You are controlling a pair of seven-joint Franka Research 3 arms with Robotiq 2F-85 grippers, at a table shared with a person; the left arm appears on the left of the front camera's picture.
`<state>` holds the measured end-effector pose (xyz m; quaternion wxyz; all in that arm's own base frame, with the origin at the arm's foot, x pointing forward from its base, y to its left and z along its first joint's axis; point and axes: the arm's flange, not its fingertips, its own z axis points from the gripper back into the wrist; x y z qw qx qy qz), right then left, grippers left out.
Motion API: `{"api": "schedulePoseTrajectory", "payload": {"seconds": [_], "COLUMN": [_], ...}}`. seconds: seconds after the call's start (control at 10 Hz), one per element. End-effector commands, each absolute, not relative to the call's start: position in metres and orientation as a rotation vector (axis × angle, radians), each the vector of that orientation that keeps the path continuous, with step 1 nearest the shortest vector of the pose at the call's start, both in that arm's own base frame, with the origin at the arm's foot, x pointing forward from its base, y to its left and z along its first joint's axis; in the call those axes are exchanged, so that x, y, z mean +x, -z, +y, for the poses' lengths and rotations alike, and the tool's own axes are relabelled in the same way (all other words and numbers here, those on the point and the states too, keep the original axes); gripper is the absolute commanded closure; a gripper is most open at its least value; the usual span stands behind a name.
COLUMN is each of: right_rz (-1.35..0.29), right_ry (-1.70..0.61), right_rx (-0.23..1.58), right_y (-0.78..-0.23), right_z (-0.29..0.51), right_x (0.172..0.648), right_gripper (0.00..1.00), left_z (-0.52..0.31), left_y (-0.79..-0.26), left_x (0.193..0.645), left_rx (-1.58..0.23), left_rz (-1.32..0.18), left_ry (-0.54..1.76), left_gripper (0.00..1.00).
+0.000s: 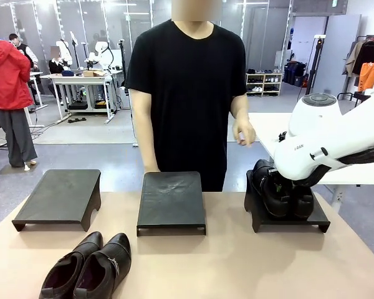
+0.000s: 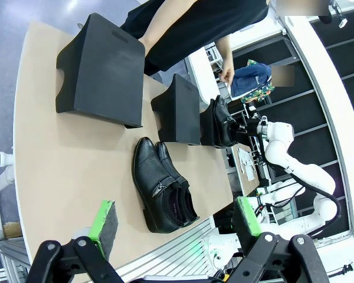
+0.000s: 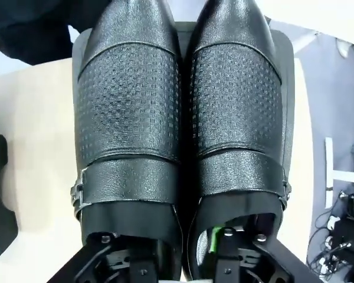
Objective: Place the shoes on the stand as instructed by the person.
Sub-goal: Pick up one pair of Shoes and place it on the Shoes Stand indicated by the person.
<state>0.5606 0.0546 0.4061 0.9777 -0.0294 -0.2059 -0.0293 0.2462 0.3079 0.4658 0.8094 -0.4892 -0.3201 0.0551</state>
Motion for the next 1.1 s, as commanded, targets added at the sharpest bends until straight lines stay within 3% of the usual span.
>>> {"api": "schedulePoseTrajectory", "payload": {"seconds": [0.0,0.1,0.2,0.4,1.0], "right_rz": [-0.445,-0.444,-0.447,-0.448,-0.433], "right_ry": [0.103,0.105,0.106,0.108,0.066], "right_rx": [-0.068,-0.073,-0.075,-0.075,-0.059], "right_y": [-0.4077,-0.4099,-0.4116,-0.4143,-0.4175], "right_z": [0.0604,0.0596,0.059,0.0588,0.0527], "right_x": [0.5584,0.5562,0.5541,0.5514,0.5578], "right_gripper": [0.0,0.0,0.18,0.0,0.0], "left_z": [0.3089,0.3089,0.3089,0.3089,0.3089], "left_y": [-0.4661,-0.4661,-0.4661,-0.4661,-0.4661], "left_x": [0.2459,0.2459,0.2459,0.2459,0.2459], "left_rx": [-1.049,-1.049,-1.049,-1.049,-1.049], "left_rz": [-0.685,-0.685,-0.685,-0.685,-0.685], "left_ry": [-0.111,-0.111,-0.111,-0.111,-0.111], "left_gripper": [0.0,0.0,0.0,0.0,0.0]}}
